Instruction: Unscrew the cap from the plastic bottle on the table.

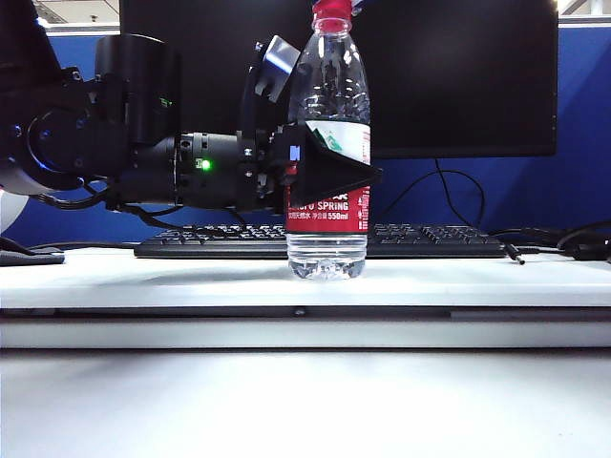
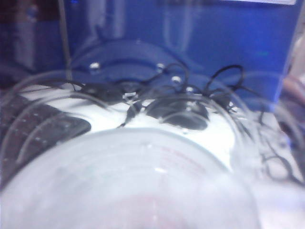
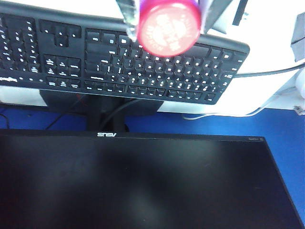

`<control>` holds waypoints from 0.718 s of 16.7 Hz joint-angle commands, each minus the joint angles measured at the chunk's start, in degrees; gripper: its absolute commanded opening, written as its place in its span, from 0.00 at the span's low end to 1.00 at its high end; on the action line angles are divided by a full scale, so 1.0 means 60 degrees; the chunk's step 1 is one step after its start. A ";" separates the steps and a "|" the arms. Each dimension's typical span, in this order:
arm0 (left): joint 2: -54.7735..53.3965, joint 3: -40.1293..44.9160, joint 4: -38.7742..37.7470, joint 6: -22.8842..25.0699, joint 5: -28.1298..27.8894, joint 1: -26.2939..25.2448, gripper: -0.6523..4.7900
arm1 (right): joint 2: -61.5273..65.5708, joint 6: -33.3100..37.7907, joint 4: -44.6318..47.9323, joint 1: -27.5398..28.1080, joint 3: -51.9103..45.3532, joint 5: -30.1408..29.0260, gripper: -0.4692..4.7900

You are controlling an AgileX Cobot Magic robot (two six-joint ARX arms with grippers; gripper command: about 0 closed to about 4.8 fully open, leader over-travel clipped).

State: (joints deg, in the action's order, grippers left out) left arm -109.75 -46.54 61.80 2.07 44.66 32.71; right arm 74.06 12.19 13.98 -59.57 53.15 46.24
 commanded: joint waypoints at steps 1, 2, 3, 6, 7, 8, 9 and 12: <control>-0.0058 0.0025 -0.0284 0.0117 0.0095 0.0011 0.62 | -0.0040 0.0029 -0.0113 0.0109 0.0036 -0.0506 0.25; -0.0058 0.0025 -0.0284 0.0117 0.0091 0.0011 0.62 | -0.0080 -0.0011 -0.0259 0.0179 0.0040 -0.0594 0.25; -0.0058 0.0025 -0.0284 0.0124 0.0091 0.0011 0.62 | -0.0153 -0.0007 -0.0543 0.0270 0.0036 -0.0896 0.25; -0.0058 0.0022 -0.0284 0.0149 0.0091 0.0011 0.62 | -0.0517 0.0000 -0.1472 0.0703 0.0033 -0.1628 0.25; -0.0058 0.0022 -0.0280 0.0153 0.0091 0.0011 0.62 | -0.0630 0.0004 -0.1690 0.0878 0.0033 -0.2095 0.25; -0.0058 0.0025 -0.0284 0.0153 0.0095 0.0011 0.62 | -0.0710 0.0004 -0.1891 0.1060 0.0033 -0.2397 0.25; -0.0058 0.0022 -0.0284 0.0153 0.0091 0.0011 0.62 | -0.0747 -0.0004 -0.2011 0.1096 0.0033 -0.2397 0.25; -0.0058 0.0025 -0.0284 0.0149 0.0095 0.0011 0.62 | -0.0885 -0.0040 -0.2040 0.1191 0.0033 -0.2401 0.25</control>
State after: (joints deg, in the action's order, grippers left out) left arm -109.75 -46.61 61.58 2.07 43.99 32.51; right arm 68.90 12.14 2.22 -52.71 53.21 30.70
